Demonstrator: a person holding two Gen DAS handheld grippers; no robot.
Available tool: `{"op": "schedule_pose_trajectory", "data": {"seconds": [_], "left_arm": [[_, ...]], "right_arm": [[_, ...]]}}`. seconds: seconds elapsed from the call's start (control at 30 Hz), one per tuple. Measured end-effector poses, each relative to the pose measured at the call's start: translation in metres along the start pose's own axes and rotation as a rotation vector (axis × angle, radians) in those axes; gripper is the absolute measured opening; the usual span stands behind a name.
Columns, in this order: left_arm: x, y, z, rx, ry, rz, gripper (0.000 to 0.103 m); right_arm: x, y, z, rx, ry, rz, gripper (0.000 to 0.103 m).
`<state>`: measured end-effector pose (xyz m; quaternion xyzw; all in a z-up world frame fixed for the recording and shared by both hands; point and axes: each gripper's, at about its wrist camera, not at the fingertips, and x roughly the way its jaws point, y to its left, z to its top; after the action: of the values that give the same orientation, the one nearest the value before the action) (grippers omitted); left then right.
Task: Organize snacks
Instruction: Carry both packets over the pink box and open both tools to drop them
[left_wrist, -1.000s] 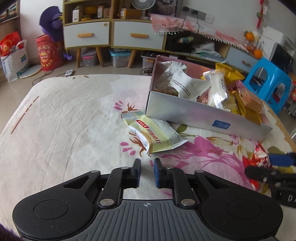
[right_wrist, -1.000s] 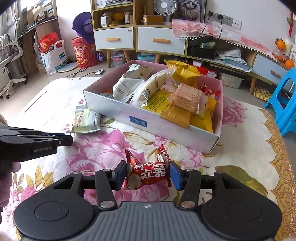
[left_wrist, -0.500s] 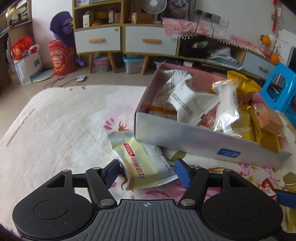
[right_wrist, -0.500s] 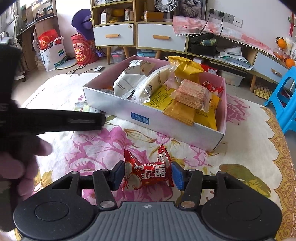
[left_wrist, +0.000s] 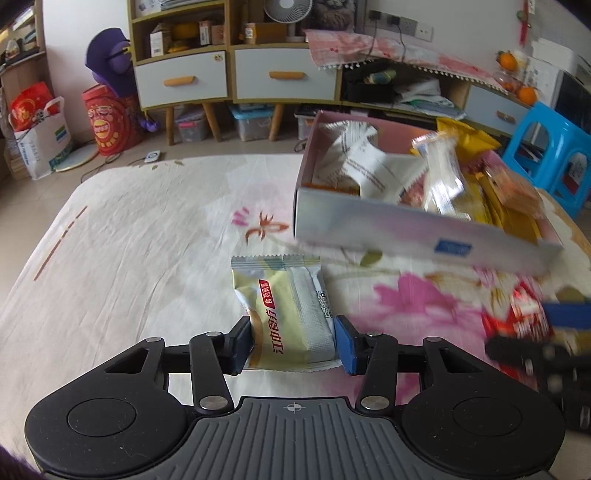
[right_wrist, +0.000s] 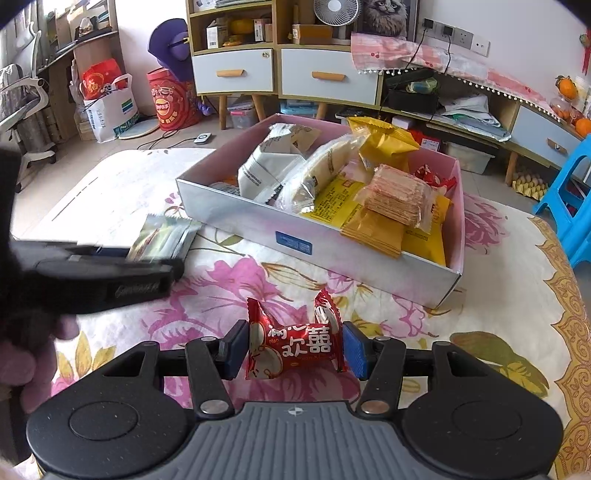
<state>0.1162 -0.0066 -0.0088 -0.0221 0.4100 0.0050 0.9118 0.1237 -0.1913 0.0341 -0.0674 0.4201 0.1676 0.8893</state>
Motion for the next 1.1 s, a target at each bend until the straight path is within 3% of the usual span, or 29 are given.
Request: {"op": "schedule_pose_trajectory", "data": {"seconds": [0.17,0.47,0.77,1.1], "left_arm": [[-0.016,0.01,-0.012,0.0,0.034,-0.039,0.044],[-0.042,0.033,-0.013,-0.128,0.047,-0.153,0.044],[-0.061,0.03,0.008,-0.153,-0.05,-0.216,0.045],[-0.049,0.012,0.035,-0.145,-0.124,-0.233,0.045]], "right_arm": [[-0.007,0.004,0.0,-0.009,-0.007,0.005,0.045],[-0.026,0.005,0.006,0.006,-0.041,0.03,0.045],[-0.038,-0.017,0.018,0.096,-0.098,0.02,0.045],[-0.037,-0.049,0.039,0.282,-0.18,-0.022,0.045]]}}
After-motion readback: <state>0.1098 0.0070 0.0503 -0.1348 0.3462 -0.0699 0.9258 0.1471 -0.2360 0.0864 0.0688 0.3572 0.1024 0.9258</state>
